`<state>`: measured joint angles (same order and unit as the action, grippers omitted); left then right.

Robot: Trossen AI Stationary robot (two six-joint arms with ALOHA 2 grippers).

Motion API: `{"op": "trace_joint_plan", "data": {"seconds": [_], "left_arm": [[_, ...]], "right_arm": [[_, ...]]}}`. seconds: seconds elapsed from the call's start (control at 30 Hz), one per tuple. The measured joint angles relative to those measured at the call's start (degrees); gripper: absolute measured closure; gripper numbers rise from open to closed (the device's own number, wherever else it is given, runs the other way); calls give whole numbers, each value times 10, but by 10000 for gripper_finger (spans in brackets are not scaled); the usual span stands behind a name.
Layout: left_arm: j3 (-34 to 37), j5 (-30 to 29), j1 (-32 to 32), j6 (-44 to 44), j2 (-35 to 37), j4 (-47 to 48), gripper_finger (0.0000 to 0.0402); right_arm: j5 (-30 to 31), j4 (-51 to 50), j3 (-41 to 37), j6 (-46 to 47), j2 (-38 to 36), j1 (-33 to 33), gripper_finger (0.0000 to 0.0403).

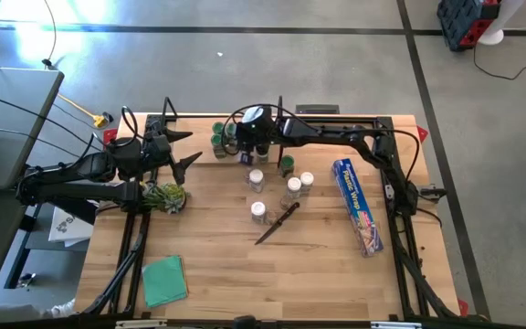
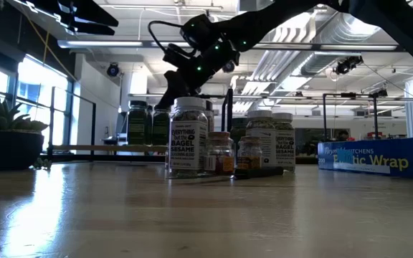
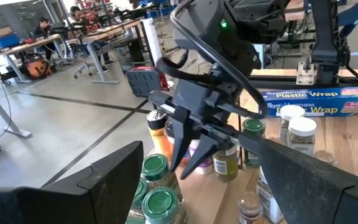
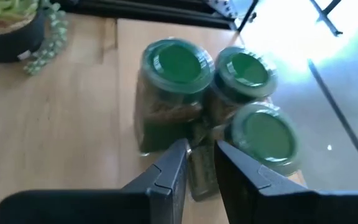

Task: Shelf spices
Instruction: Put the green lid seasoning bottle on the shelf

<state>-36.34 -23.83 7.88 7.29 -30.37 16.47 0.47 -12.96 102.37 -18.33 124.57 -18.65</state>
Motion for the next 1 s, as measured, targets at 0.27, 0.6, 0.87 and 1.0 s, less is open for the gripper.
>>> {"op": "trace_joint_plan", "data": {"seconds": [0.27,0.6,0.87,1.0], "left_arm": [[0,0,0,-2,0,0,88],[0,0,0,-2,0,0,88],[0,10,0,-11,-7,-1,88],[0,10,0,-11,-24,-1,88]], "right_arm": [[0,16,0,0,0,-14,327],[-35,17,0,4,3,-15,327],[-35,15,0,14,24,-15,327],[-17,23,0,14,23,-16,327]]}}
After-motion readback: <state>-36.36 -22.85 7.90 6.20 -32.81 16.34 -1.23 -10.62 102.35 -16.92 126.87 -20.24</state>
